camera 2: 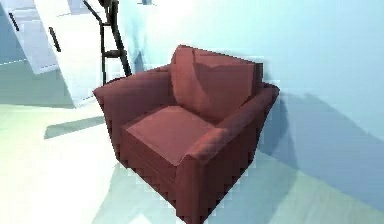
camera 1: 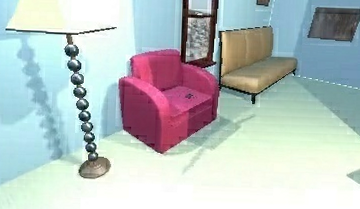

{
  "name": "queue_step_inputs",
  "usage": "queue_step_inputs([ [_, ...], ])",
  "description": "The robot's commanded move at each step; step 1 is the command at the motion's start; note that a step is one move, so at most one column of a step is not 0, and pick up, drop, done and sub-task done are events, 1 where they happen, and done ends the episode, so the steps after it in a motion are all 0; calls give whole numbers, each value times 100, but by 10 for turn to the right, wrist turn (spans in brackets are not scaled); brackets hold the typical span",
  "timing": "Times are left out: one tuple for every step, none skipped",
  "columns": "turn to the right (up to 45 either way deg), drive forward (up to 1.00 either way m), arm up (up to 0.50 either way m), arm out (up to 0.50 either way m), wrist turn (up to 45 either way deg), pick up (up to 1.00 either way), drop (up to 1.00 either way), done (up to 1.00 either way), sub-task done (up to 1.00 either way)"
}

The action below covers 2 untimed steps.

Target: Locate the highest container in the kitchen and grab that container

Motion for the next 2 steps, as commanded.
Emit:
queue_step_inputs([
  [390,0,0,0,0,0,0,0,0],
  [0,100,0,0,0,0,0,0,0],
])
